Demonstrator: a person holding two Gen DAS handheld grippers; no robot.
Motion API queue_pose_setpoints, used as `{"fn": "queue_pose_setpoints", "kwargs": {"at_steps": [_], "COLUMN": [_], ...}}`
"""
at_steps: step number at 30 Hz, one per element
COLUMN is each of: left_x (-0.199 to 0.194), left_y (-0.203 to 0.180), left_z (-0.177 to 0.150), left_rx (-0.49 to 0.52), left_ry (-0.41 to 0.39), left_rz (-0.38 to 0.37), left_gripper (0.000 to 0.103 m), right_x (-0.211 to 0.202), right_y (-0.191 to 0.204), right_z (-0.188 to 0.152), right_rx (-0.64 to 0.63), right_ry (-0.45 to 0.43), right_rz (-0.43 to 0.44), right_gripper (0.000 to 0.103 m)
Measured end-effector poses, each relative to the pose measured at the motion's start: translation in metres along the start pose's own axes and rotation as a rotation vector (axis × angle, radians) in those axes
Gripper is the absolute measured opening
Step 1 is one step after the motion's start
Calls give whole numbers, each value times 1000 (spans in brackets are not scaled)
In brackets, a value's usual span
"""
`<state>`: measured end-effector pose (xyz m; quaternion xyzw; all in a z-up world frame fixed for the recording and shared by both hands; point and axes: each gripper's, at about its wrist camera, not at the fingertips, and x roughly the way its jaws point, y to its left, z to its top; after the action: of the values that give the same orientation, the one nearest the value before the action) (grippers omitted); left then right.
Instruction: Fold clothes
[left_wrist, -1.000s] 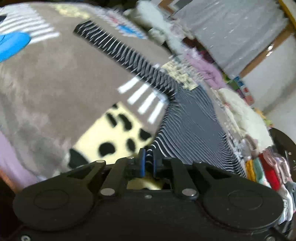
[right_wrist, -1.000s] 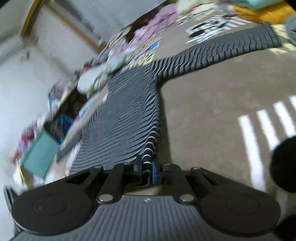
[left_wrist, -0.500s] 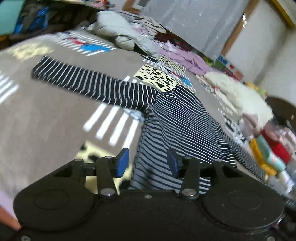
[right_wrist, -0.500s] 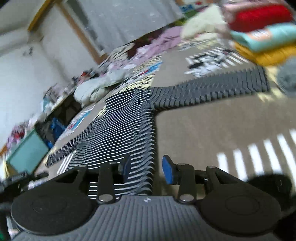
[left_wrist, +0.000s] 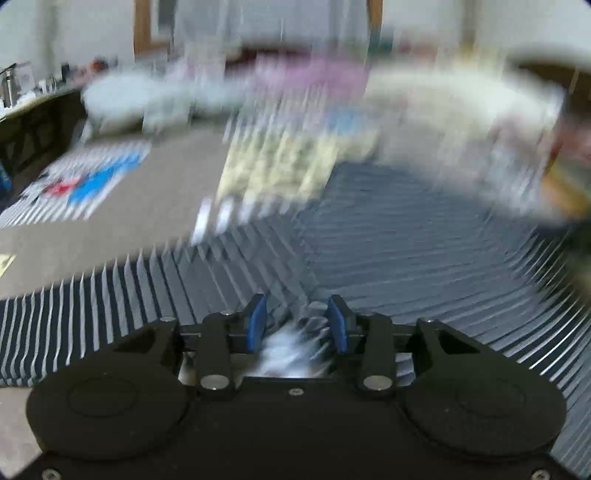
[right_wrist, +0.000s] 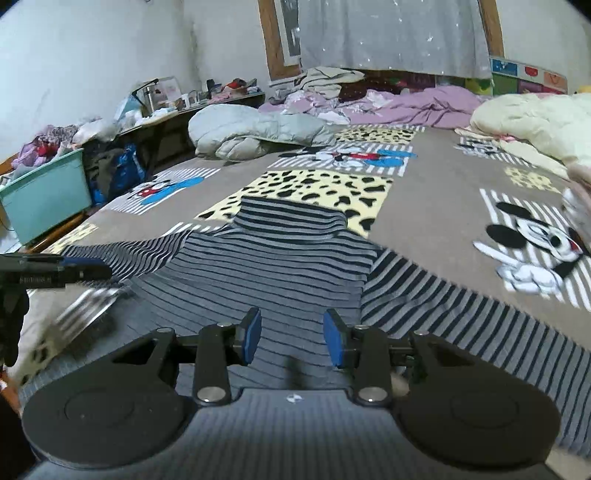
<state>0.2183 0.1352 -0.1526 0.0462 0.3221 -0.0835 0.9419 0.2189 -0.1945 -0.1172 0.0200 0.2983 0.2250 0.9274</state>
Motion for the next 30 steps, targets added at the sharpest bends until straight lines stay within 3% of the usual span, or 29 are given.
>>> {"fn": "queue_pose_setpoints", "kwargs": {"at_steps": [3,6,11,14,17,21,26,30], "left_x": [-6,-14,-10,18,18,11,-21,-54], "left_y": [17,26,21,8,9,16,12,-2], "left_z": [-8,-3,13,9,15,16,21,20], "left_rx": [-66,-105,-112,-55,-60,-102,-145,-226], "left_ry": [-17,-77,-123,10,22,15,-33,-79], "left_rz": [-50,-51,-136,-76,-72,-64,-24,-57], "left_gripper": [43,41,41,52,52,52,51,51], "right_x": [33,19,-13,-3,30,9,-33,-66], "right_y": [-27,-53,-45,-35,-40,-40,-50,-70], "right_z": [-20,-36,-27,-21,-37,-43,-73,-101], "right_rx": [3,83,39,-15,-47,-44,105,274], "right_ry": [107,48,-72,-76,64,35,10,-29], "right_rz": [-149,-82,-67,-40,-91,-127,-137,-118], "right_gripper": [40,40,42,42,42,42,44,43]}}
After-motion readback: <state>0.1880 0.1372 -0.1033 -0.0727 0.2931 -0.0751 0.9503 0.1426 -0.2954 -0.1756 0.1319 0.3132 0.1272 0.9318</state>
